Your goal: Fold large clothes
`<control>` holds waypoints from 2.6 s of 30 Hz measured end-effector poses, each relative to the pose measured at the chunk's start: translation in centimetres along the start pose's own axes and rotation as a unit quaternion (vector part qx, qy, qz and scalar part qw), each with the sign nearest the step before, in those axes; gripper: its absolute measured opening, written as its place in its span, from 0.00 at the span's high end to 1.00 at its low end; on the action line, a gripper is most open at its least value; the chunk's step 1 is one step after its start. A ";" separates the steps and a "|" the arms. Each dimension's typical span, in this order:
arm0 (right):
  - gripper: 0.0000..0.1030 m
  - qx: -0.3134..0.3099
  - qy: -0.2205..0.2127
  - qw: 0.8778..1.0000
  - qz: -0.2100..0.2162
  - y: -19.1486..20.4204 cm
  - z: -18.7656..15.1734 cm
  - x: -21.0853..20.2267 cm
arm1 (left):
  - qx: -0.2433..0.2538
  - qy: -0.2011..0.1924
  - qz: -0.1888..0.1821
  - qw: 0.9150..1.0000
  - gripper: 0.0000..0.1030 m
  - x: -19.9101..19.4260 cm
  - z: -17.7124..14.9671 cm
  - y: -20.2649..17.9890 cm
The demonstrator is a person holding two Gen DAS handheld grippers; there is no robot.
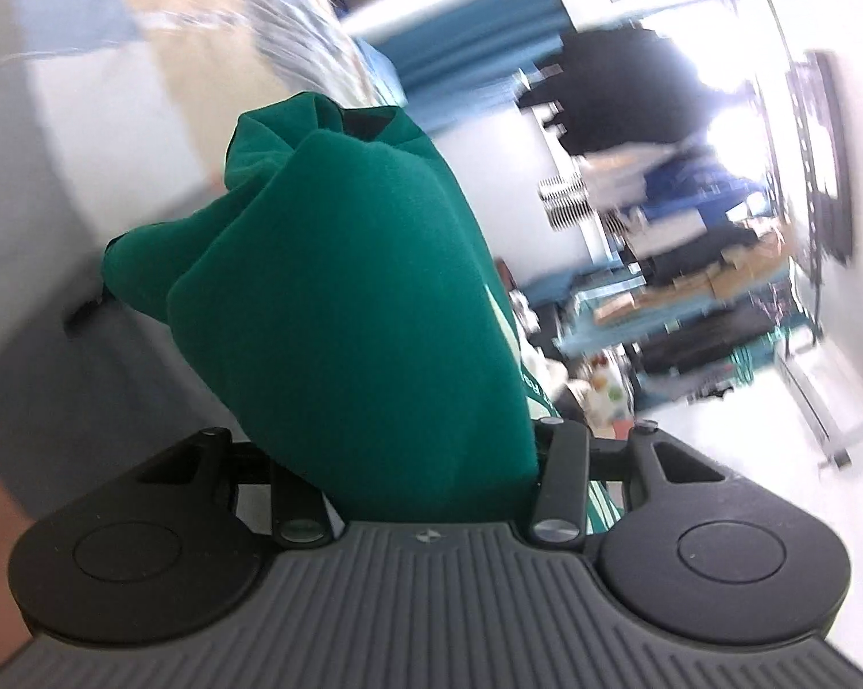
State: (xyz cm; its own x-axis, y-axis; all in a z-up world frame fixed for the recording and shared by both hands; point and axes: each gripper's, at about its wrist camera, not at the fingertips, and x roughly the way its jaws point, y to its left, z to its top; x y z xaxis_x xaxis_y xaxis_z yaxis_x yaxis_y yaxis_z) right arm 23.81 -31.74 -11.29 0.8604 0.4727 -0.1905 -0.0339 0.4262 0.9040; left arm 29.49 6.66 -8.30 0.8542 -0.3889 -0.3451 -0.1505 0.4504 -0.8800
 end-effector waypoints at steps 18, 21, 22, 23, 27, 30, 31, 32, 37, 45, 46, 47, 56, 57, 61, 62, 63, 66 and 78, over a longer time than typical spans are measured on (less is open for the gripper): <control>0.52 0.013 -0.117 0.989 -0.085 -7.2 25.6 -0.7 | 0.040 0.169 -0.007 0.985 0.50 33.2 -7.0 -16.7; 0.52 0.016 -0.116 0.988 -0.104 -10.2 28.3 1.6 | 0.062 0.183 -0.005 0.981 0.50 38.5 -7.8 -16.2; 0.52 0.018 -0.115 0.987 -0.109 -11.6 28.3 1.6 | 0.068 0.186 -0.006 0.980 0.50 40.1 -8.2 -15.8; 0.52 0.021 -0.114 0.987 -0.113 -12.9 28.9 2.3 | 0.074 0.190 -0.009 0.979 0.50 41.4 -8.5 -15.1; 0.52 0.030 -0.107 0.986 -0.121 -17.6 29.0 4.2 | 0.096 0.204 -0.019 0.974 0.50 45.1 -9.4 -11.4; 0.52 0.030 -0.095 0.987 -0.124 -20.5 28.5 5.1 | 0.109 0.206 -0.044 0.971 0.50 47.3 -9.4 -8.1; 0.52 0.026 -0.092 0.988 -0.124 -21.0 28.4 5.5 | 0.109 0.207 -0.054 0.971 0.49 47.9 -9.6 -7.4; 0.52 0.019 -0.091 0.988 -0.123 -21.5 28.0 5.7 | 0.114 0.207 -0.069 0.969 0.49 48.1 -9.7 -6.6; 0.52 0.026 -0.105 0.989 -0.104 -22.9 26.0 4.5 | 0.127 0.213 -0.089 0.965 0.44 47.7 -10.8 -3.4; 0.44 0.004 -0.106 0.989 -0.102 -25.6 23.6 3.9 | 0.138 0.226 -0.081 0.961 0.37 47.2 -11.8 0.8; 0.44 0.007 -0.106 0.989 -0.101 -25.6 23.7 3.9 | 0.140 0.228 -0.077 0.961 0.36 47.1 -11.7 0.6; 0.43 0.020 -0.106 0.989 -0.100 -25.7 23.8 3.9 | 0.142 0.231 -0.073 0.960 0.36 47.0 -11.6 0.4; 0.22 0.107 -0.094 0.976 -0.163 -24.2 23.9 1.3 | 0.142 0.280 -0.006 0.949 0.23 44.0 -9.2 -0.8; 0.22 0.112 -0.093 0.975 -0.170 -23.8 23.7 0.7 | 0.144 0.280 0.001 0.949 0.23 43.3 -8.9 -1.0; 0.22 0.100 -0.090 0.971 -0.197 -21.3 22.6 -2.1 | 0.190 0.262 0.032 0.946 0.23 39.2 -7.8 -3.4; 0.22 0.094 -0.091 0.971 -0.199 -20.4 22.3 -2.7 | 0.202 0.257 0.037 0.944 0.23 38.1 -7.5 -4.4; 0.22 0.089 -0.092 0.970 -0.205 -19.4 22.1 -3.3 | 0.211 0.252 0.041 0.944 0.23 37.1 -7.4 -5.2; 0.22 0.071 -0.098 0.970 -0.211 -16.1 22.0 -4.7 | 0.245 0.234 0.042 0.940 0.23 33.1 -7.2 -8.3; 0.22 -0.091 -0.088 0.976 -0.177 0.4 17.1 -10.7 | 0.378 0.159 0.004 0.912 0.23 15.1 -9.5 -19.4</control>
State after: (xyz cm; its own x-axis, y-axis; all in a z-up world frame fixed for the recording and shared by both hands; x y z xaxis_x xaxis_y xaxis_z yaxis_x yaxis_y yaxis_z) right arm 23.31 -49.79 -2.35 0.9083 0.1378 -0.3949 0.2048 0.6765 0.7074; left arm 40.55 -15.58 0.46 0.6491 -0.5425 -0.5332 0.3323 0.8328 -0.4429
